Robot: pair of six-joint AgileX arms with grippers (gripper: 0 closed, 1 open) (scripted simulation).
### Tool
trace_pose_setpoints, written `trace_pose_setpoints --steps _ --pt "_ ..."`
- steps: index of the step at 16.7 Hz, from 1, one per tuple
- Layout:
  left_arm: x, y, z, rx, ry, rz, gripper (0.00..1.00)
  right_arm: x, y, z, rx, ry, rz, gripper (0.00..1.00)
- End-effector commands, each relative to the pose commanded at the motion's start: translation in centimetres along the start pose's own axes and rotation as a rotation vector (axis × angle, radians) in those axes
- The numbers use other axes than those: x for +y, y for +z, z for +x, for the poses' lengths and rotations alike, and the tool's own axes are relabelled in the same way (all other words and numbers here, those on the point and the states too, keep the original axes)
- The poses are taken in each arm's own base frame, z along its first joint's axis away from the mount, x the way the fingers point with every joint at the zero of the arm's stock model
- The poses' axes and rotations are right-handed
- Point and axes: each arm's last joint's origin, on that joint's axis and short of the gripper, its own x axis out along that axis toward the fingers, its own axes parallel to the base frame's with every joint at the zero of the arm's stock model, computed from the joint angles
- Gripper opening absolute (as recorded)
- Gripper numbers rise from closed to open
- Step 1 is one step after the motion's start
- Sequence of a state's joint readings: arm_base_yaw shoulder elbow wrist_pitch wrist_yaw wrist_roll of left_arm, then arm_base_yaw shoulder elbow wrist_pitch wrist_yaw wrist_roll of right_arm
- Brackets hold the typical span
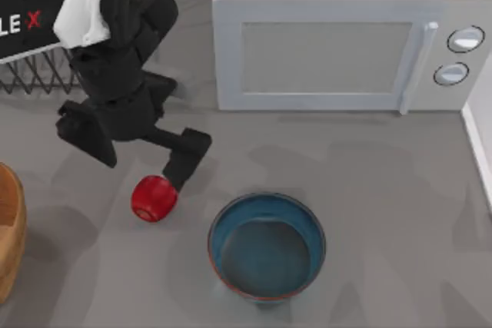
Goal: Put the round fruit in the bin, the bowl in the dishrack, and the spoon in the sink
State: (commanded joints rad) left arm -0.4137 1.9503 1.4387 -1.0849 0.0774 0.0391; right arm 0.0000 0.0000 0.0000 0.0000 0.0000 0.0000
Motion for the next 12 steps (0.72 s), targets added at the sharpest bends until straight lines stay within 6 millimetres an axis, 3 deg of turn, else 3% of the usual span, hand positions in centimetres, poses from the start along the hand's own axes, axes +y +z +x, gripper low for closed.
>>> trace_pose_setpoints --steps 3,8,12 --pt "-0.1 0.0 1.3 0.006 -0.001 0.005 1.00 0.0 0.0 0.0 0.000 0.000 0.000 1.00" --pt "-0.2 0.2 6.3 -0.005 0.000 0.005 1.00 0.0 0.0 0.0 0.000 0.000 0.000 1.00" --pt "-0.2 0.0 7.0 0.002 0.000 0.005 1.00 0.0 0.0 0.0 0.000 0.000 0.000 1.00"
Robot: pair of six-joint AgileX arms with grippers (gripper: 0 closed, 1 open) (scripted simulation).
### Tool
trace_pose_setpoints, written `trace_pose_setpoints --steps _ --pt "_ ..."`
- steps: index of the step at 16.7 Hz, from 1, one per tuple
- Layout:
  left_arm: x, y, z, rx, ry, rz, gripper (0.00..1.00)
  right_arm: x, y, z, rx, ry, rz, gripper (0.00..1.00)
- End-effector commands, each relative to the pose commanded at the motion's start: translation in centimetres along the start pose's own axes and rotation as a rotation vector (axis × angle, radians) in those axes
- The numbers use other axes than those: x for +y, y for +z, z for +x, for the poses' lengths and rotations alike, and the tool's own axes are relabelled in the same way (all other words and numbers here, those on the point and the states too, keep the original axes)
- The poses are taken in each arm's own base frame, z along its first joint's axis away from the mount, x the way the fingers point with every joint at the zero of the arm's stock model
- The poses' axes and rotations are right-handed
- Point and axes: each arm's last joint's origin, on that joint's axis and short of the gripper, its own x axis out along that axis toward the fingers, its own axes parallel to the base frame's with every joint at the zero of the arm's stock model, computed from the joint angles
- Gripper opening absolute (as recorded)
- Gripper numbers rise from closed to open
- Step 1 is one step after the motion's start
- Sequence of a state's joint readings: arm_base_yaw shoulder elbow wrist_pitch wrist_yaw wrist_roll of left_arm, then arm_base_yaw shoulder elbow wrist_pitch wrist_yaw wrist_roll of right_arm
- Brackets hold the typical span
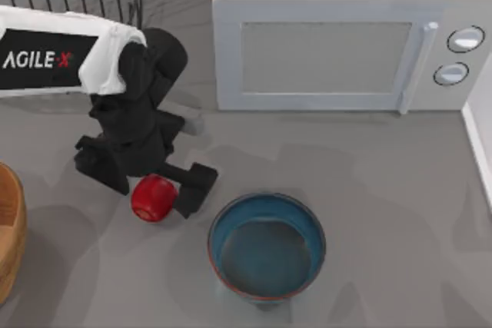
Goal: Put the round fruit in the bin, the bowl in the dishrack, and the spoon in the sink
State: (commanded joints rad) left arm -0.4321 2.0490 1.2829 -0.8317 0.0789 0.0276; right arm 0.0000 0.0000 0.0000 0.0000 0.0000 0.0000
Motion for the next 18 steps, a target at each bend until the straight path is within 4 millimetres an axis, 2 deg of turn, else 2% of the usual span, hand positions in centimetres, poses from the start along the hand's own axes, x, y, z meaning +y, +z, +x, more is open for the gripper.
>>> trace_pose_setpoints --steps 1,14,18 --pt "0.00 0.00 0.00 0.000 0.000 0.000 1.00 0.00 0.00 0.00 0.000 0.000 0.000 1.00" --pt "0.00 0.00 0.00 0.000 0.000 0.000 0.02 0.00 0.00 0.00 0.000 0.000 0.000 1.00" --pt "0.00 0.00 0.00 0.000 0.000 0.000 0.00 0.00 0.00 0.00 0.000 0.000 0.000 1.00"
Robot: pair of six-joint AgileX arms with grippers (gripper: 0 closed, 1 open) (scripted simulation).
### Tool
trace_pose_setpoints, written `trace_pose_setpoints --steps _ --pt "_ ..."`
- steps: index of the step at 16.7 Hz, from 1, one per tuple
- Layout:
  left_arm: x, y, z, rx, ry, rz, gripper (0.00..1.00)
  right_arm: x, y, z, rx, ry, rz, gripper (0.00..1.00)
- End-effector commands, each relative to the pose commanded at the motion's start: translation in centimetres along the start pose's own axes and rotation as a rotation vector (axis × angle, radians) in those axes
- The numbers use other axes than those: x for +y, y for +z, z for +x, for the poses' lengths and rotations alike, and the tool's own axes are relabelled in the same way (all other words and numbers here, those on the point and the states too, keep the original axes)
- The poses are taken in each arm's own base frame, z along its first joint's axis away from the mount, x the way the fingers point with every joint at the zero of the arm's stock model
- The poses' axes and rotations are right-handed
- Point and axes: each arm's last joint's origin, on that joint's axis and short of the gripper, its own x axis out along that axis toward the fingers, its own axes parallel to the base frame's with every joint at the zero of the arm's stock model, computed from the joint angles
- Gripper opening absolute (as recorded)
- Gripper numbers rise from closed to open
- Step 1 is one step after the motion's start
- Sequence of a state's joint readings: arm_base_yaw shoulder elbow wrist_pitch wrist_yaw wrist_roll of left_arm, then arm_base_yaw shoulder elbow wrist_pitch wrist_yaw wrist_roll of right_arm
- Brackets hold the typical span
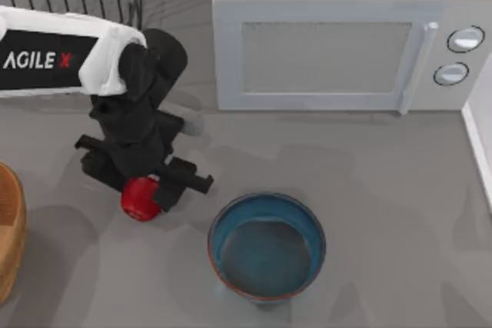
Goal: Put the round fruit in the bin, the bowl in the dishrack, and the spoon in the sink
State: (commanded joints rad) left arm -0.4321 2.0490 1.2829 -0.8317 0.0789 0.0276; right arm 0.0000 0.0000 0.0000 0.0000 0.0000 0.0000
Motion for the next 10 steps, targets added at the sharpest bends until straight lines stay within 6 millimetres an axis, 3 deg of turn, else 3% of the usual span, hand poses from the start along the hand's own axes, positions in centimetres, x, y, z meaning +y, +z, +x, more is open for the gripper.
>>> trace_pose_setpoints --steps 6,10 --pt "0.2 0.0 -0.8 -0.016 0.022 0.007 0.00 0.0 0.0 0.0 0.000 0.000 0.000 1.00" --pt "0.0 0.5 -3.9 -0.019 0.021 0.003 0.00 0.0 0.0 0.0 0.000 0.000 0.000 1.00"
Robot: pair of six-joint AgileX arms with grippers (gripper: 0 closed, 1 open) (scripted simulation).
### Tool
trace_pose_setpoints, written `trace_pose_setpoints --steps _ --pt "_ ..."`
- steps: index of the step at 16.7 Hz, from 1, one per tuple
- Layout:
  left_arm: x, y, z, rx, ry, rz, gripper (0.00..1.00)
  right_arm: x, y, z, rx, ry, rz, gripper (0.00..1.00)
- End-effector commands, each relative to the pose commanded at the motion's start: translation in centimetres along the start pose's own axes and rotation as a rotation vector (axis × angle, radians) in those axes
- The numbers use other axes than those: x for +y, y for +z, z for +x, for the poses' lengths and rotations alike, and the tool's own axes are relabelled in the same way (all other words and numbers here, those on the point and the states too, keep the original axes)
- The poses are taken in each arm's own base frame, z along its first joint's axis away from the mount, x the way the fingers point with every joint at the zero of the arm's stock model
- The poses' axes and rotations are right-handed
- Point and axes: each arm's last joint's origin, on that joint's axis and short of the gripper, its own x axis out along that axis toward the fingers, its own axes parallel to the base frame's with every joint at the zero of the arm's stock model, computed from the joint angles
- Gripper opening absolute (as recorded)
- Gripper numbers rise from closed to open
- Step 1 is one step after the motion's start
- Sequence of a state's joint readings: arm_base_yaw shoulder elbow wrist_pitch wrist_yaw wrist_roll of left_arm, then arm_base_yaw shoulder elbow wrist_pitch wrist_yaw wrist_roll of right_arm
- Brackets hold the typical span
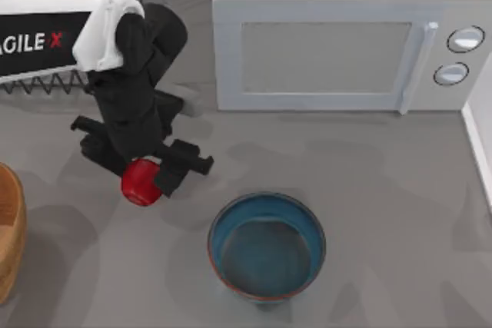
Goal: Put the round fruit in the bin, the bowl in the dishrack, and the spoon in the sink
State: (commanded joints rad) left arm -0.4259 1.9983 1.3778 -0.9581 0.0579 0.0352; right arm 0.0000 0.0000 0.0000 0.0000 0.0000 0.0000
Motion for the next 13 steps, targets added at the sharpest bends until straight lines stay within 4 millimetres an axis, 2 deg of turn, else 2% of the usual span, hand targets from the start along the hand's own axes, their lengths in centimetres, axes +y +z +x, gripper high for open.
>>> trace_pose_setpoints --steps 4,6,11,13 --pt "-0.3 -0.4 -4.8 0.021 0.000 0.001 0.00 0.0 0.0 0.0 0.000 0.000 0.000 1.00" --pt "-0.4 -0.6 -6.5 0.007 0.001 0.003 0.00 0.0 0.0 0.0 0.000 0.000 0.000 1.00" --pt "-0.3 -0.6 -6.6 0.009 0.004 -0.001 0.00 0.0 0.0 0.0 0.000 0.000 0.000 1.00" --pt "0.3 -1.2 -6.9 0.036 0.039 -0.046 0.00 0.0 0.0 0.0 0.000 0.000 0.000 1.00"
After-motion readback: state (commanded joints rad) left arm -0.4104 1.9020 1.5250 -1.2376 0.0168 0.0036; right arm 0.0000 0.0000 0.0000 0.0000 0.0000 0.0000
